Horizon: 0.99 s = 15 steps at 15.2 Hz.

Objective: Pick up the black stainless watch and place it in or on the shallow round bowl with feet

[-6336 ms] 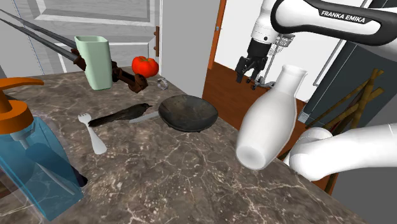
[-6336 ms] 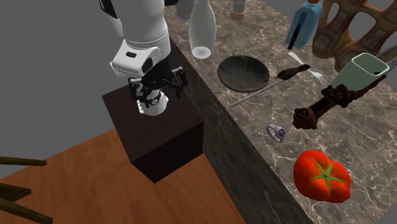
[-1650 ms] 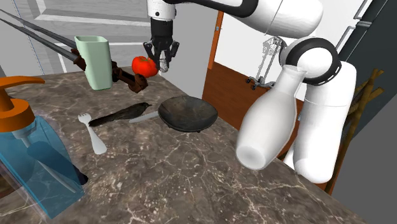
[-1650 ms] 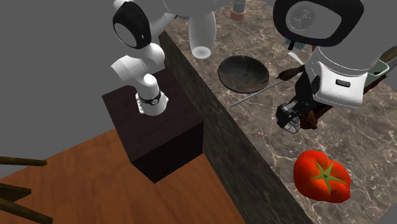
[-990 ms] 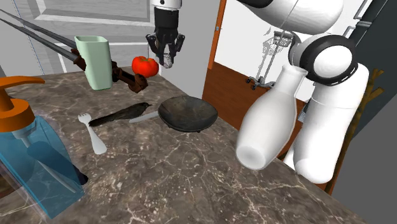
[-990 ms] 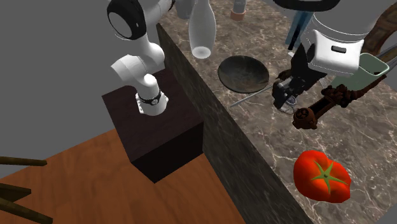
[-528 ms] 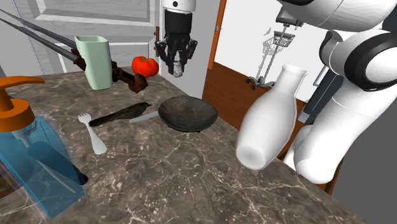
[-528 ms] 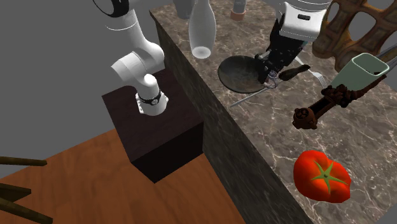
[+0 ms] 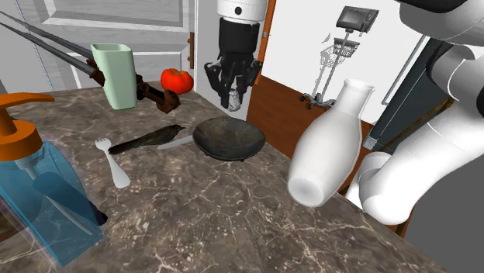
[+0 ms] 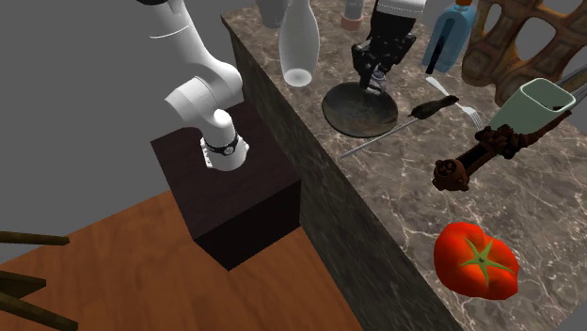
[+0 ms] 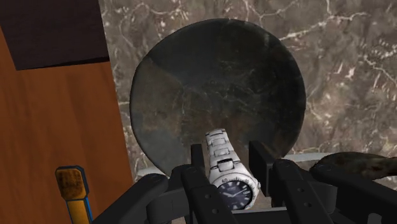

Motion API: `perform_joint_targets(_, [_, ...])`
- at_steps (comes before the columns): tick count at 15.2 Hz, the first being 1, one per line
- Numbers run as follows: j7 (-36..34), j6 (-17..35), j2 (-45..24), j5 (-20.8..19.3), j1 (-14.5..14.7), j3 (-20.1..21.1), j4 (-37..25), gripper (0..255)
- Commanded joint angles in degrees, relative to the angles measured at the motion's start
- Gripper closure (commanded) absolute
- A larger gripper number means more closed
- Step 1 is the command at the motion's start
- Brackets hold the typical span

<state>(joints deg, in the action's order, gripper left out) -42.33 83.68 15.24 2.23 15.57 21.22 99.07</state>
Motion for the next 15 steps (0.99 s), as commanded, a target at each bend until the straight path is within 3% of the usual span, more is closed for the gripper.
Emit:
perform_joint_targets(1, [-0.28, 0.64, 1.52, 0.56, 0.28, 0.08, 2.11, 255])
perform_joint_targets(15, [0.03, 10.00, 3.96, 1.42, 0.71, 0.13, 13.79, 255])
